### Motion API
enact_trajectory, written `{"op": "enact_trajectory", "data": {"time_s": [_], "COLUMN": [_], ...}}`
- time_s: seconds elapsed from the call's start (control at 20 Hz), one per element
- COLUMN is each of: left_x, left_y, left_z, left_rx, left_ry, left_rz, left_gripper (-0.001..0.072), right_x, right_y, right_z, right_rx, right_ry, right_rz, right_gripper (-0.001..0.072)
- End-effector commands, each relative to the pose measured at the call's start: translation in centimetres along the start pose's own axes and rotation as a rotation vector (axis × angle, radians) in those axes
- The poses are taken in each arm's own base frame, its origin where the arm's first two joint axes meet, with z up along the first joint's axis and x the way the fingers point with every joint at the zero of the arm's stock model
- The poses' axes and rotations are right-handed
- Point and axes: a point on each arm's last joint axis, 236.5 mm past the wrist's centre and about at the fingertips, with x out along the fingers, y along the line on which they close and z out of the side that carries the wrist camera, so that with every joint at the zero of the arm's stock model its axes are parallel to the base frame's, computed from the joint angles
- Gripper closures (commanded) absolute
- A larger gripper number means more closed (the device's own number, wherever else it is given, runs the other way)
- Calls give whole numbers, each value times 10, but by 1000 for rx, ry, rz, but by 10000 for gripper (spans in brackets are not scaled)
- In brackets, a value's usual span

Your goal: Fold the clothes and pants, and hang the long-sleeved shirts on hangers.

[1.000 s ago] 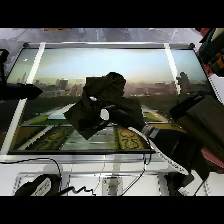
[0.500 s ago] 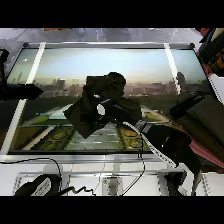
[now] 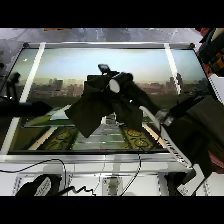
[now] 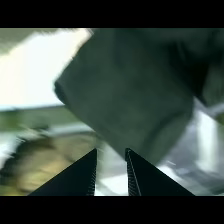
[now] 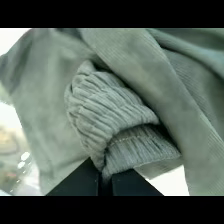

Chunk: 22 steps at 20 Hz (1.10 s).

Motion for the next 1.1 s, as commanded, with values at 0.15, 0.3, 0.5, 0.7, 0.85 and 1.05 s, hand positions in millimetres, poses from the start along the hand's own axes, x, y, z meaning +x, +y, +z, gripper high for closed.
{"op": "enact_trajectory", "data": {"time_s": [0.15, 0.3, 0.5, 0.7, 0.85, 1.05], "left_x": [77, 106, 124, 145, 160, 177], "left_y": [-36, -41, -69, -87, -103, -117], "left_z": [-98, -137, -163, -186, -179, -170], "left_rx": [-279, -403, -343, -408, -527, -488], "left_ry": [69, 88, 144, 225, 223, 262], "left_rz": [-276, -280, -281, -257, -295, -302], "left_gripper": [488, 157, 158, 155, 71, 131], "right_x": [-54, -53, -53, -53, -53, -53], "right_y": [-49, -44, -29, -27, -26, -26], "right_z": [35, 39, 47, 46, 46, 46], "right_rx": [-43, -86, -94, -93, -92, -93], "right_ry": [-90, -108, -152, -151, -150, -150], "right_rz": [-41, -33, 5, 11, 13, 13], "right_gripper": [683, 682, 682, 682, 682, 681]}}
